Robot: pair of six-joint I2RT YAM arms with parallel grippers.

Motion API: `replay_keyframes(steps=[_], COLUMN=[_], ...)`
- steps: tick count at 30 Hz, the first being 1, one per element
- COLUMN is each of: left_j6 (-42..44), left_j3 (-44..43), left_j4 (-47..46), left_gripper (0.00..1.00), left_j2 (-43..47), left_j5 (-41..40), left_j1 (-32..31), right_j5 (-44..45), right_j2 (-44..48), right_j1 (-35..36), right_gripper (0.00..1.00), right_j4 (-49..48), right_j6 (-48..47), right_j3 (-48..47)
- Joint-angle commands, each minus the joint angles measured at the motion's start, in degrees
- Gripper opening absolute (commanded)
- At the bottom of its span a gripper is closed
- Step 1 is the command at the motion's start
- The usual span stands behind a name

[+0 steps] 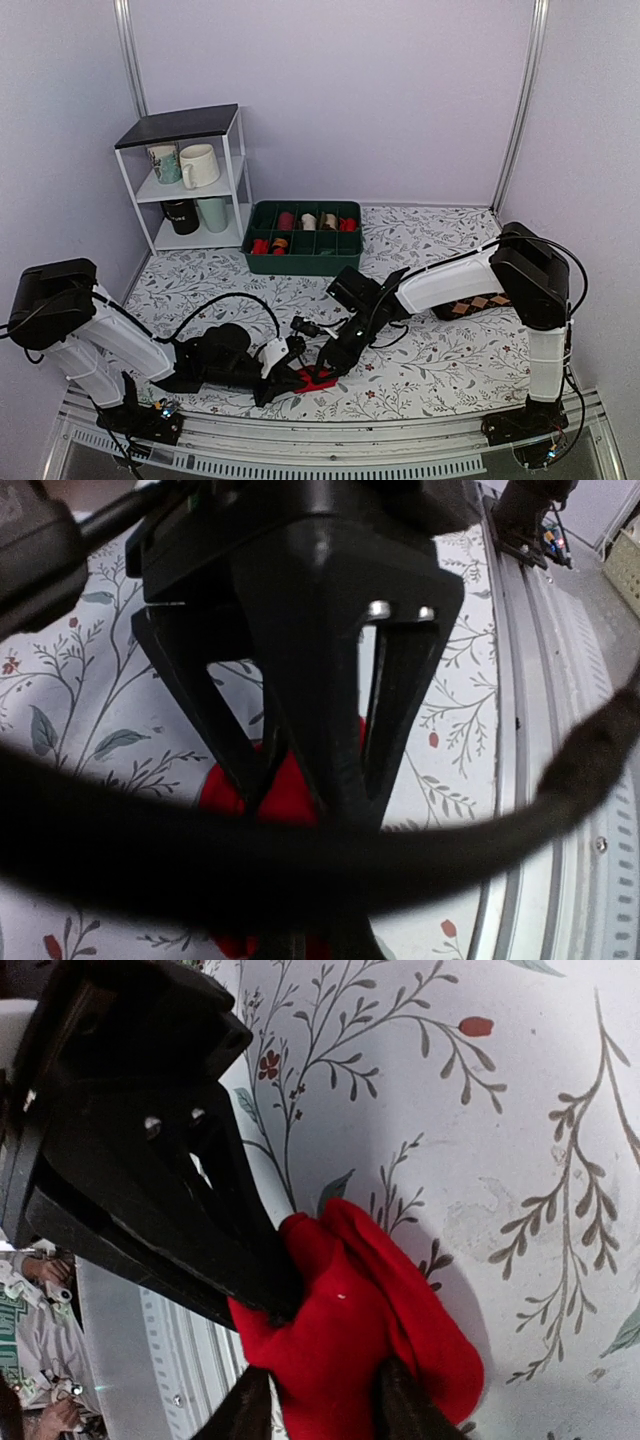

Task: Roll the socks
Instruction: Roll the sock at the center of the board.

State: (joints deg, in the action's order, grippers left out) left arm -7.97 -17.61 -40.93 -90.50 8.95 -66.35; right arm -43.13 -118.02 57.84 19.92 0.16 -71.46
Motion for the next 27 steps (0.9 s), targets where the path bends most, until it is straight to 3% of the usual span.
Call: replay_keyframes(steps=[1, 6, 11, 18, 21, 23, 27], left_j6=[-4.93, -6.22, -7.33, -9.10, -9.35, -9.51, -9.77], left_j3=[-0.88, -0.85, -1.90, -2.79, -3.78, -4.87, -5.75], left_j4=[13.04, 15.03, 16.29, 18.12, 19.20, 19.84, 20.49], left_gripper=[0.00, 0.00, 0.00, 0.00, 0.00, 0.00, 0.00], left_j2=[-1.60, -1.85, -3.95, -5.56, -7.12, -8.32, -9.93], left_j5=[3.81, 4.77, 7.26, 11.48, 13.13, 14.21, 16.16], left_j1=[1.04, 2.06, 3.46, 6.45, 7.14, 7.43, 8.08], right_j5=[10.31, 13.69, 16.44, 20.93, 18.22, 15.69, 10.25], right_j2=[0.92, 7.11, 12.81, 26.81, 32.10, 32.89, 28.93], right_j1=[0.27, 0.08, -0.21, -0.68, -0.64, -0.67, -0.96], right_gripper=[0.45, 0.60, 0.62, 0.64, 0.66, 0.69, 0.70], right_j4=[2.38, -5.93, -13.99, -32.43, -39.15, -40.85, -35.32], right_j6=[3.24, 2.11, 0.45, -3.70, -7.46, -10.10, -12.83], right_j3=[3.90, 6.10, 9.82, 24.33, 29.90, 31.55, 28.56])
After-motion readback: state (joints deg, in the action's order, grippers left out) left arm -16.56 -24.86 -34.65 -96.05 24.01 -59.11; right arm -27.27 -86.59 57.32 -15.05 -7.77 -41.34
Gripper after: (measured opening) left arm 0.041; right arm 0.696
